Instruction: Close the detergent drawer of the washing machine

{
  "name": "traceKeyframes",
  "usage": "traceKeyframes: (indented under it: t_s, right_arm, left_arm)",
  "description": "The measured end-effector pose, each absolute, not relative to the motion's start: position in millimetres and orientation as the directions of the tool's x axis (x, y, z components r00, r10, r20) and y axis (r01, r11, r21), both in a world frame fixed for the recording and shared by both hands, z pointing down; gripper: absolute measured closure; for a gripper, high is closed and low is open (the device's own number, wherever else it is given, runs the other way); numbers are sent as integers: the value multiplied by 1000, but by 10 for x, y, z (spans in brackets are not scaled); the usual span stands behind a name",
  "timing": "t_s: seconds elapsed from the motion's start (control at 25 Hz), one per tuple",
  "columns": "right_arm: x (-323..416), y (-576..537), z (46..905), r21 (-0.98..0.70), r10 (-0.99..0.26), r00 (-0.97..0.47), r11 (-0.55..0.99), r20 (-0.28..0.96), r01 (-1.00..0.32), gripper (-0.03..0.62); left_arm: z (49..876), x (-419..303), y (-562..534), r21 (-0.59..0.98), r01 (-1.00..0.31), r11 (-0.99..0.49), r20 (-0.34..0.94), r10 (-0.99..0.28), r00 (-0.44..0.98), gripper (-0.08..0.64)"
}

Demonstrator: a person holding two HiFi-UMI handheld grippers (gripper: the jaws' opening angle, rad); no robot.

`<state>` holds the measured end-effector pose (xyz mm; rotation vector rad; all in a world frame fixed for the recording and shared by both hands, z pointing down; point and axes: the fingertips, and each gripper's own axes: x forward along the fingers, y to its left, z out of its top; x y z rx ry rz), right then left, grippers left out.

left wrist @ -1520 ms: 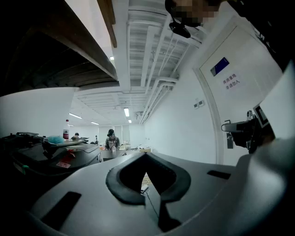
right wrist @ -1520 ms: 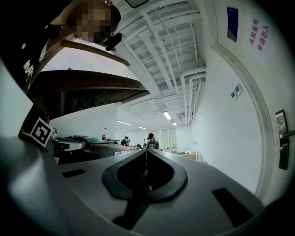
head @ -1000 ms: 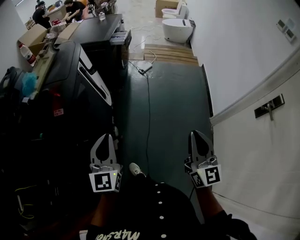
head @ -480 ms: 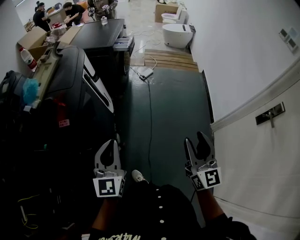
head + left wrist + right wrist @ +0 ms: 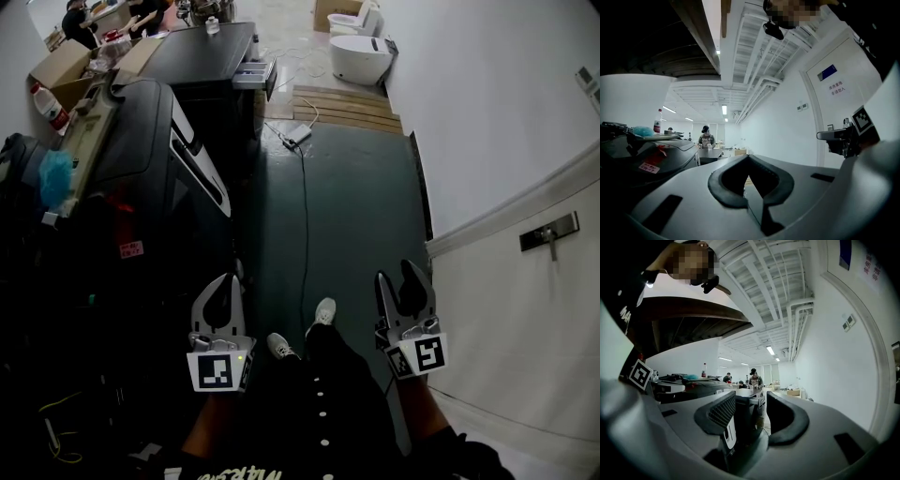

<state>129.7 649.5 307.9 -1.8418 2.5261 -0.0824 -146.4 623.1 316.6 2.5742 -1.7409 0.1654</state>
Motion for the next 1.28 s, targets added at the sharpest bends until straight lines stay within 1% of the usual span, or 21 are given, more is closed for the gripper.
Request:
traceKeyframes:
  t_s: [0.12, 0.28, 0.44, 0.96, 1.28]
  right_arm:
    - [1289, 6345, 3091, -57, -951, -309, 307, 14, -950, 390]
    - [1274, 6061, 3071, -66, -942, -334, 334, -13, -940, 390]
    - [1264, 5748, 3004, -69, -931, -364, 366, -37, -928, 390]
    - [1495, 4878, 3004, -75, -923, -383, 385, -42, -920, 394]
    - [1668, 4450, 3015, -79, -919, -393, 394, -37, -916, 397]
  left_arm:
    - [3173, -1455, 6134, -42, -926, -374, 107, -924, 368, 554]
    - [3125, -1405, 5949, -44, -928, -370, 77, -927, 366, 554]
    - [3095, -1366, 5747, -55, -935, -351, 85, -934, 346, 554]
    - [3099, -1096, 4951, -60, -939, -340, 100, -937, 333, 554]
    - [3082, -913, 4534, -70, -937, -342, 88, -938, 335, 554]
